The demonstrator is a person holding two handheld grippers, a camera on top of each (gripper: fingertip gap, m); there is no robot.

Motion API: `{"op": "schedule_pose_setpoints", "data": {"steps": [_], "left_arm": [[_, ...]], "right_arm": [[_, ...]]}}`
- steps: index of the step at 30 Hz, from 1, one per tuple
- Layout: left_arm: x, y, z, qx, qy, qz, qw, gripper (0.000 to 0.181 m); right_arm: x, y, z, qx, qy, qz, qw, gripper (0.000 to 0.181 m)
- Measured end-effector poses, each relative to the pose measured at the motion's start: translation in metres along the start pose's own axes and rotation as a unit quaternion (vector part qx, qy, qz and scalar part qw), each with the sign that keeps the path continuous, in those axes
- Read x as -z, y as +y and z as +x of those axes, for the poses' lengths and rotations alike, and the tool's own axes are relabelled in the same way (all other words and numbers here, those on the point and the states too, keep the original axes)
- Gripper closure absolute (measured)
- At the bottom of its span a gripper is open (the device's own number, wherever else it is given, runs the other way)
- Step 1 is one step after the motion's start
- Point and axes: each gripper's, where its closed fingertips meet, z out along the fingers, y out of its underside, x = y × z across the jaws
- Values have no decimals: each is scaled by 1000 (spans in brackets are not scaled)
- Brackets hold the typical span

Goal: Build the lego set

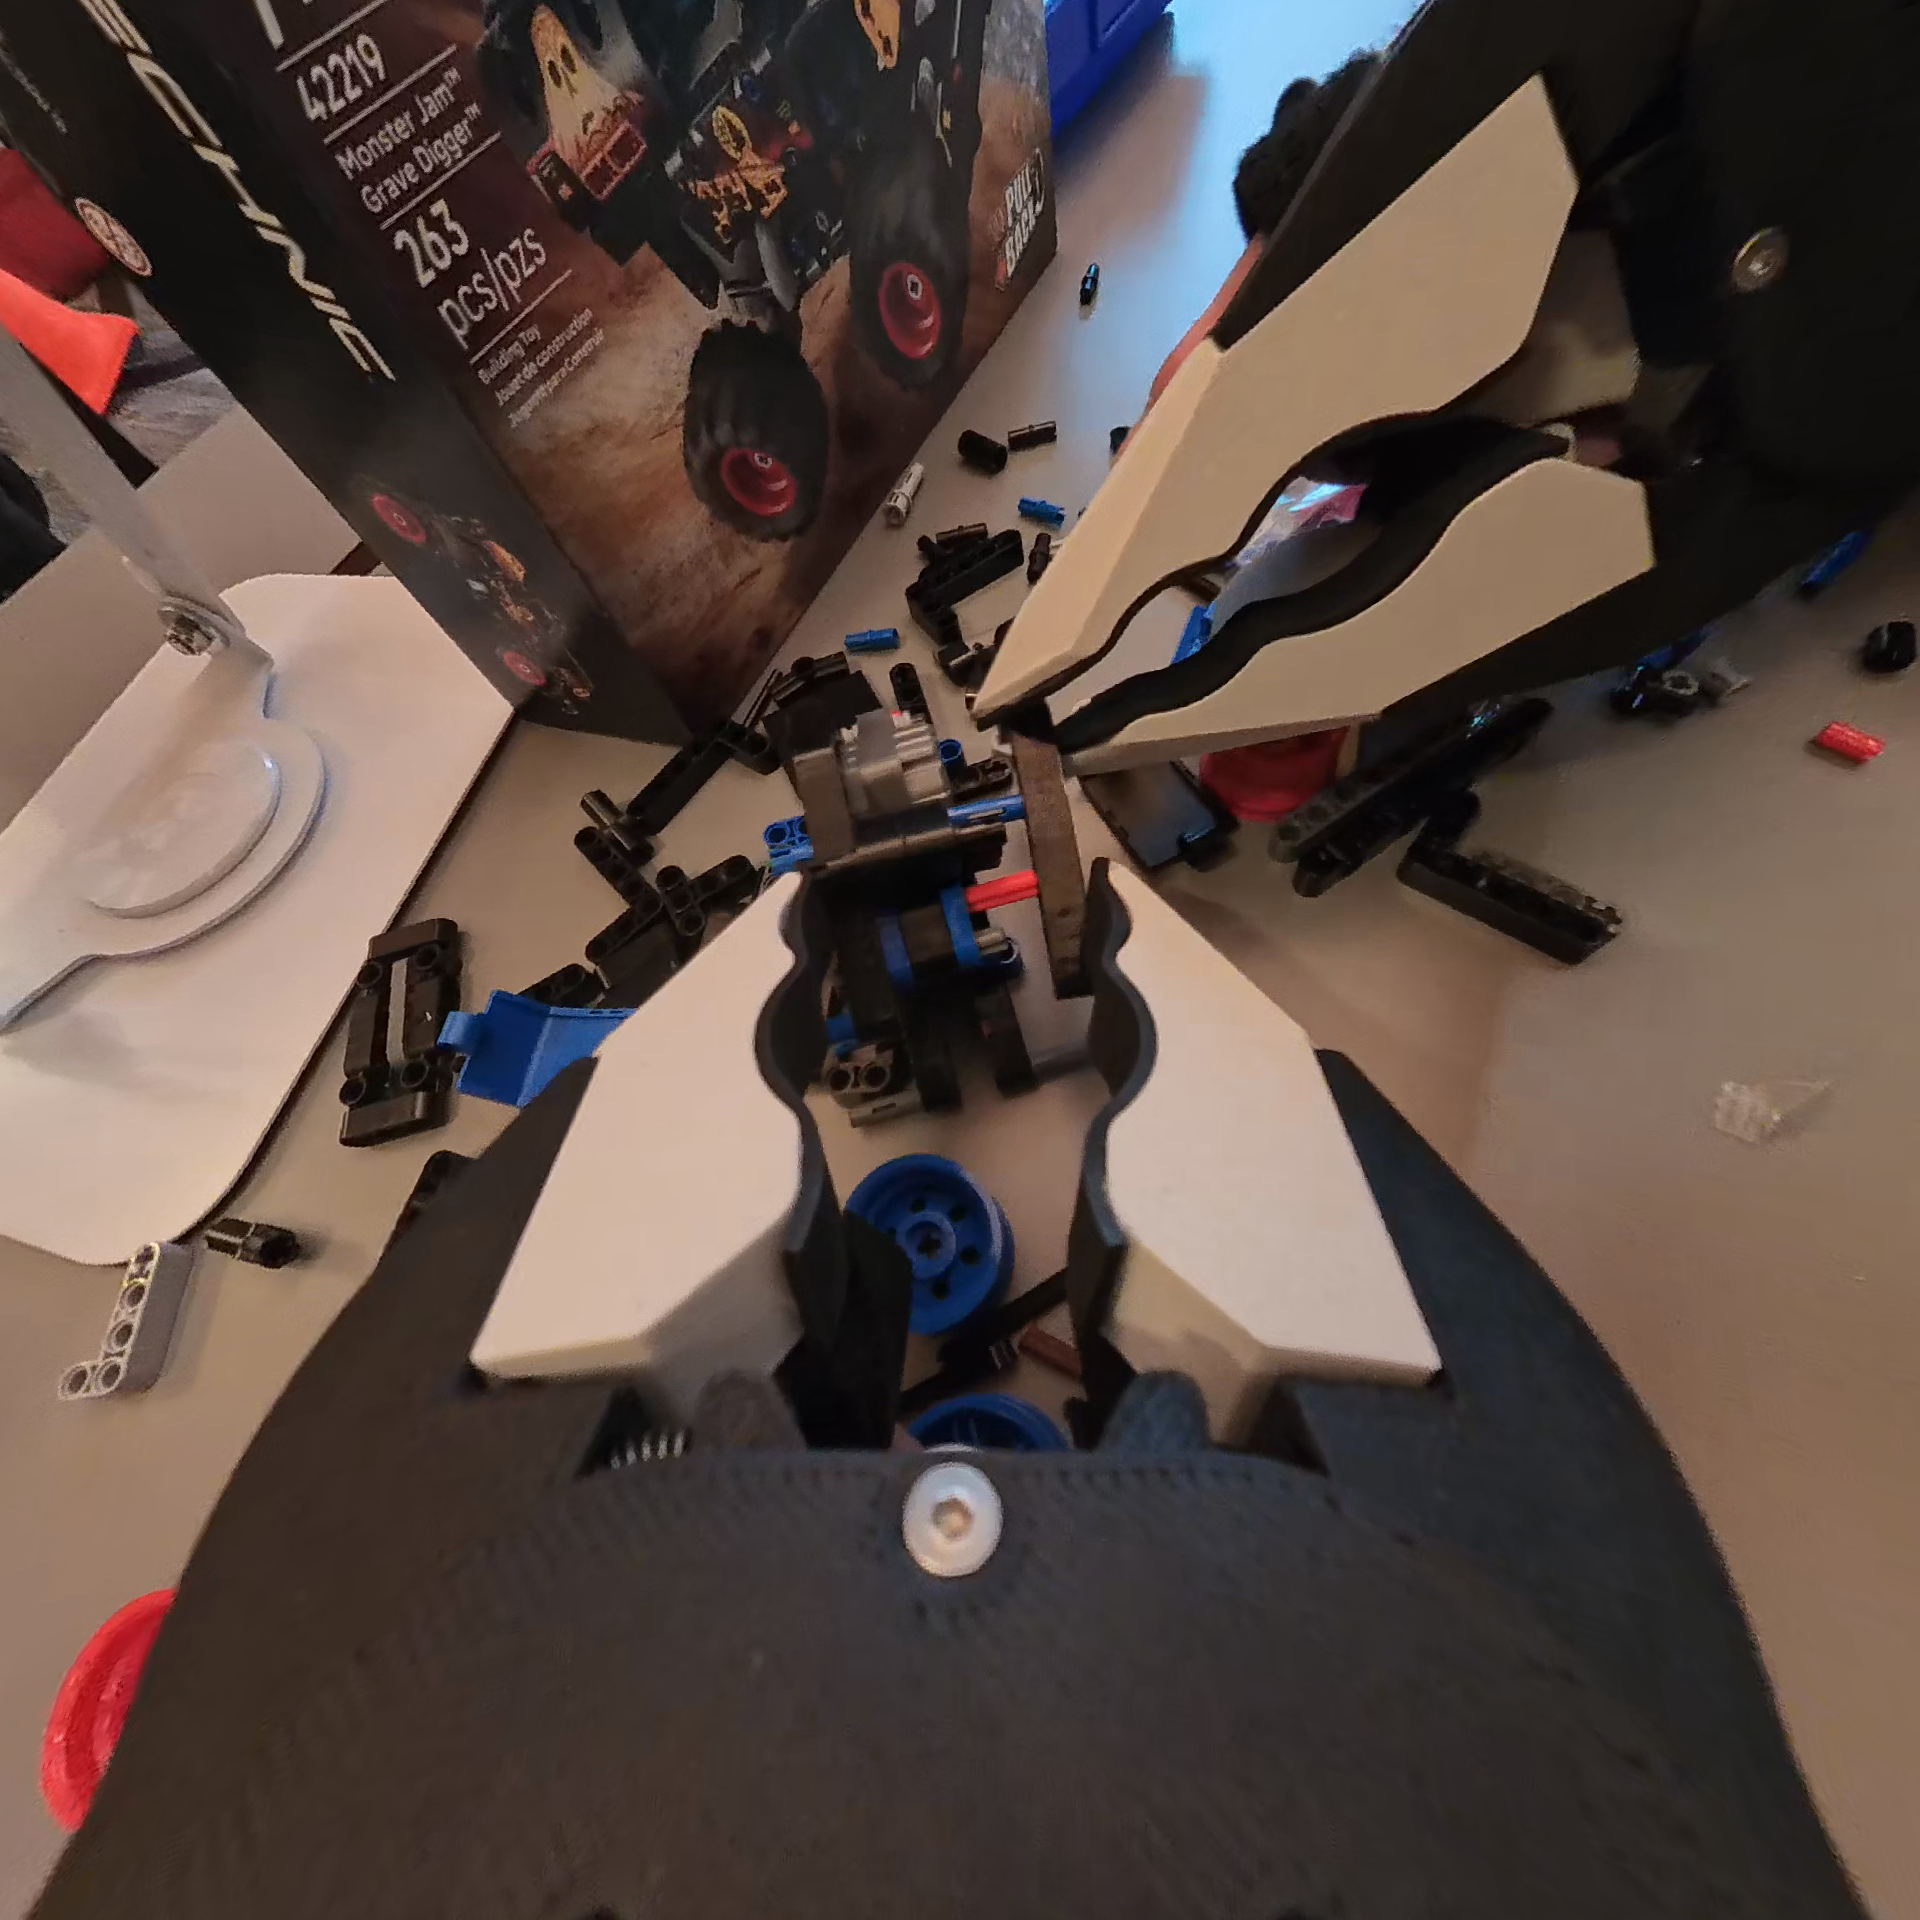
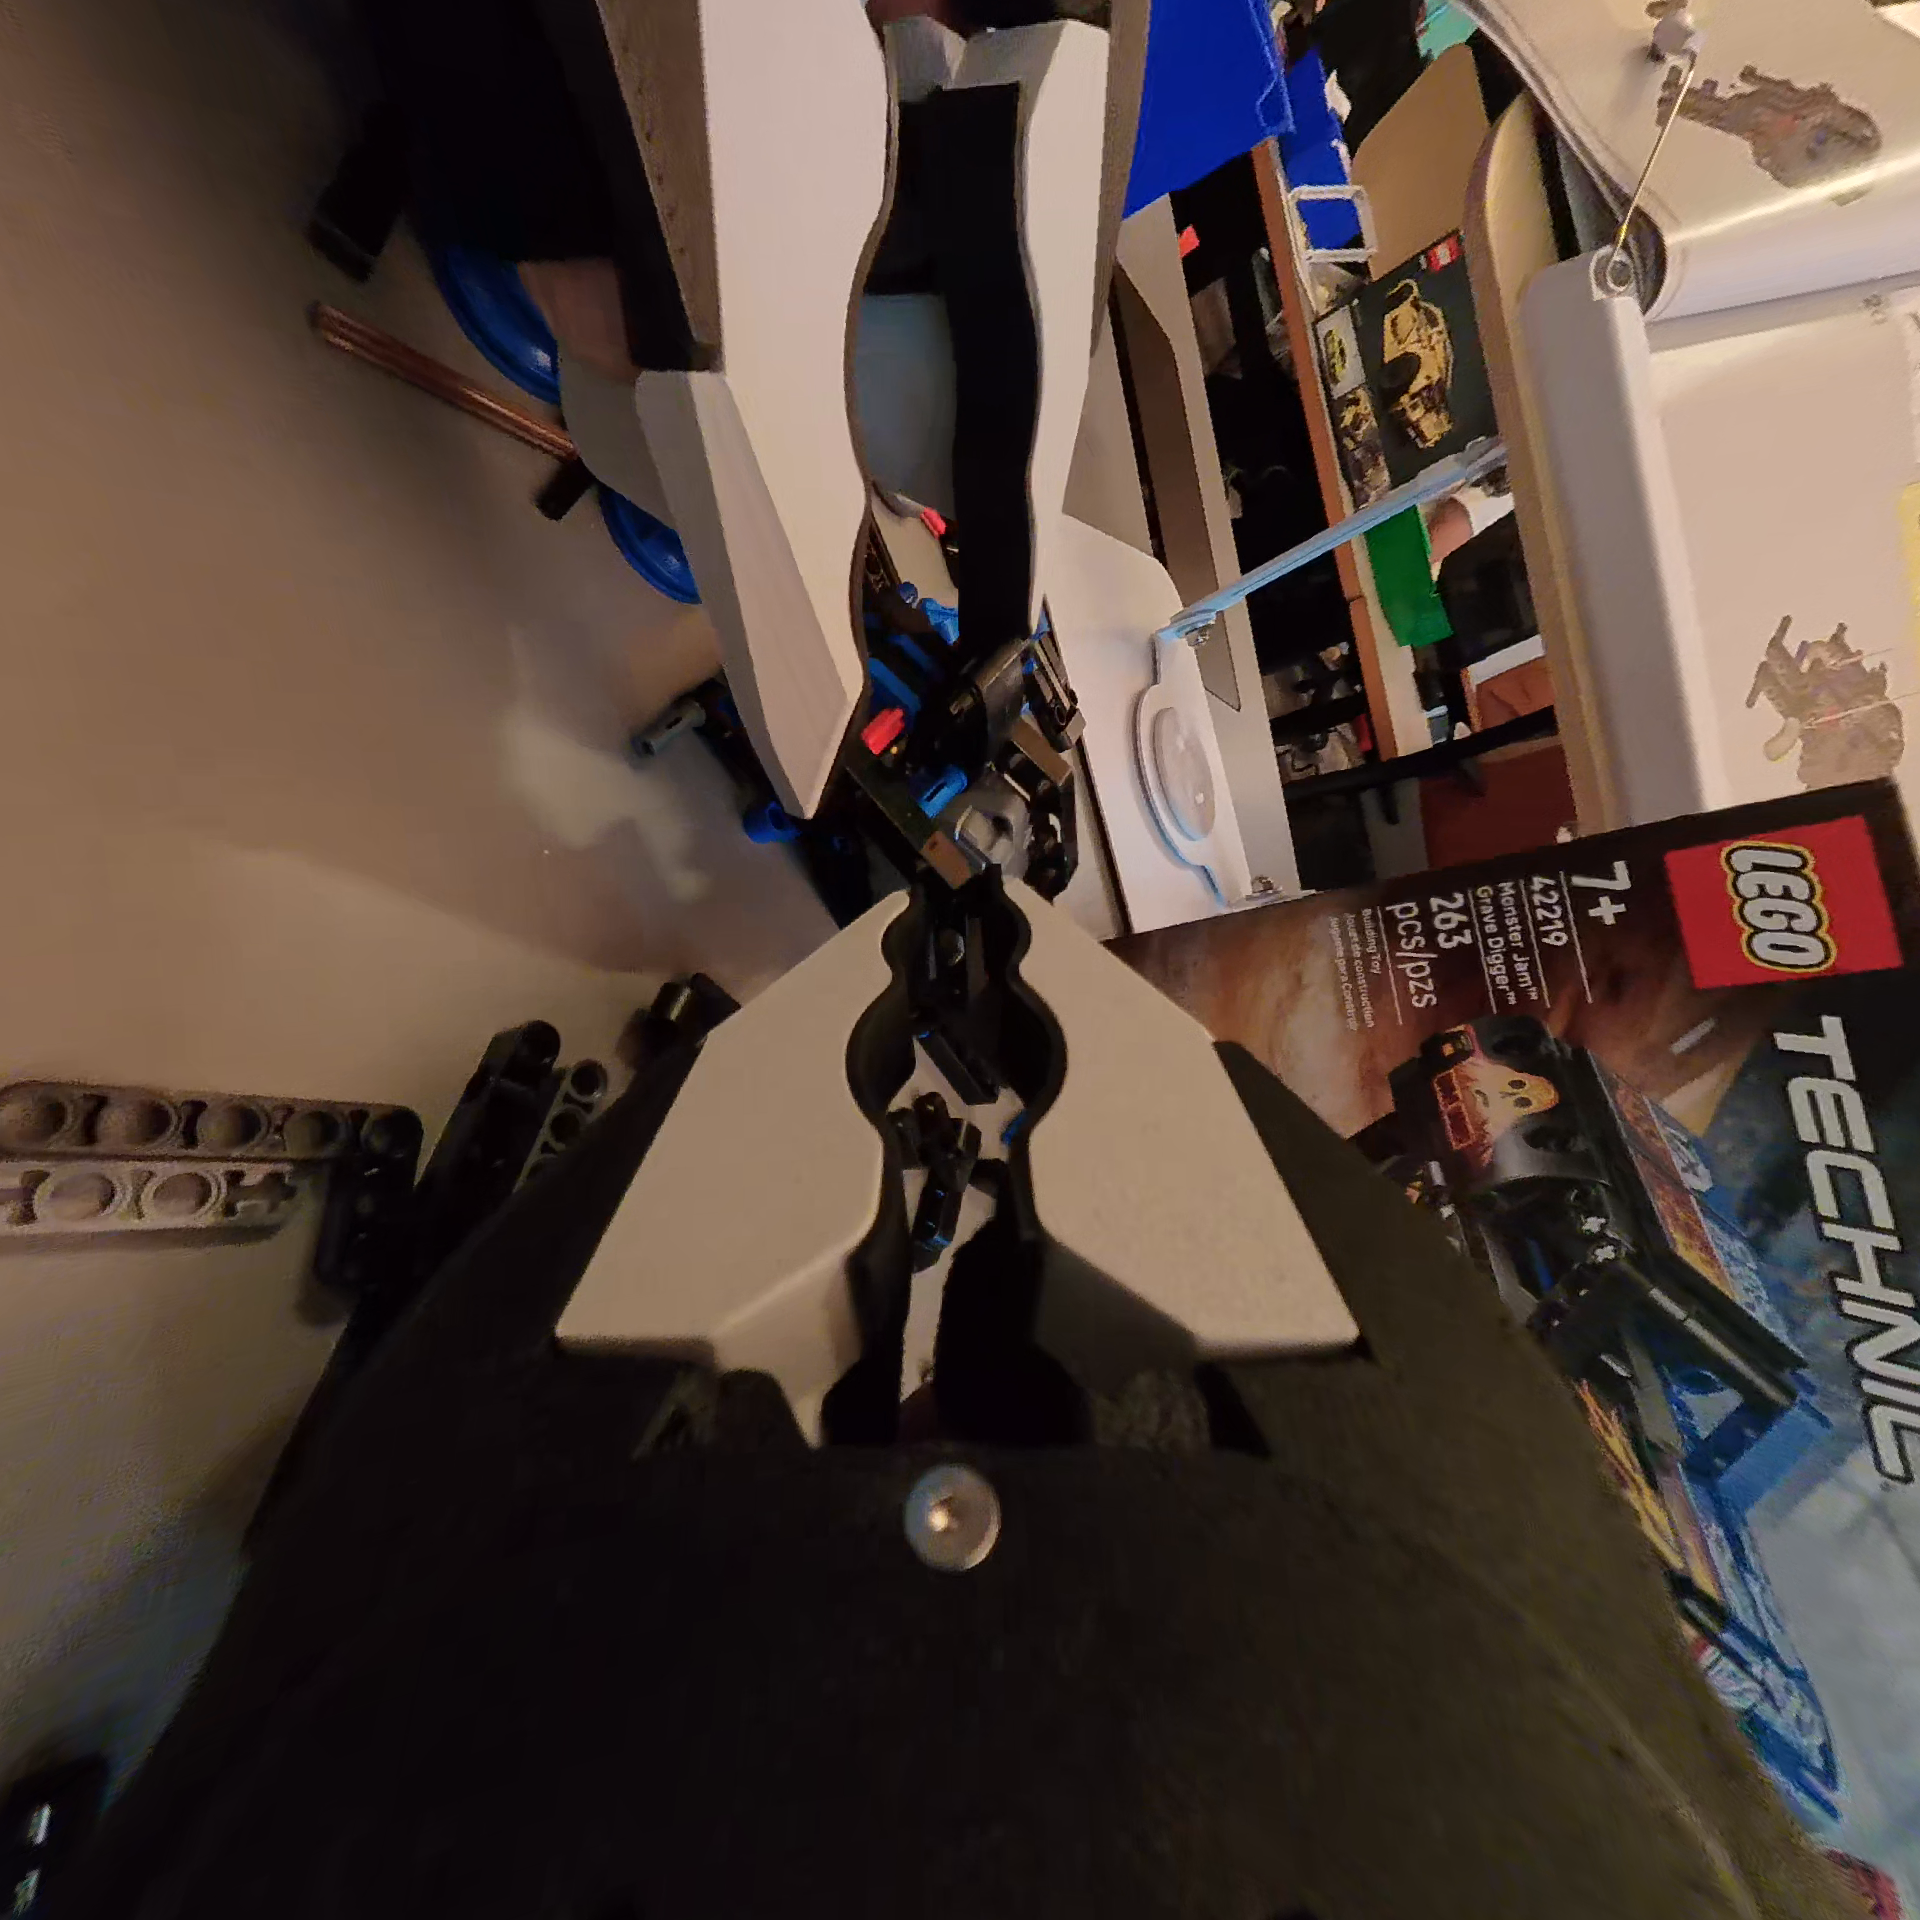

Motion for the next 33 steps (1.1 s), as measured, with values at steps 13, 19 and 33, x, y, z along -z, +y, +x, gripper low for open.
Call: {"op": "schedule_pose_setpoints", "data": {"steps": [13,19,33], "left_arm": [[-1,-7,17,-36,3,1,999,125],[1,-4,14,-45,-9,-14,999,128],[-2,1,-1,-33,-13,-7,999,132]], "right_arm": [[11,3,-8,23,-20,3,1000,174],[11,2,-9,30,5,12,999,174],[4,4,2,41,65,2,997,174]]}}
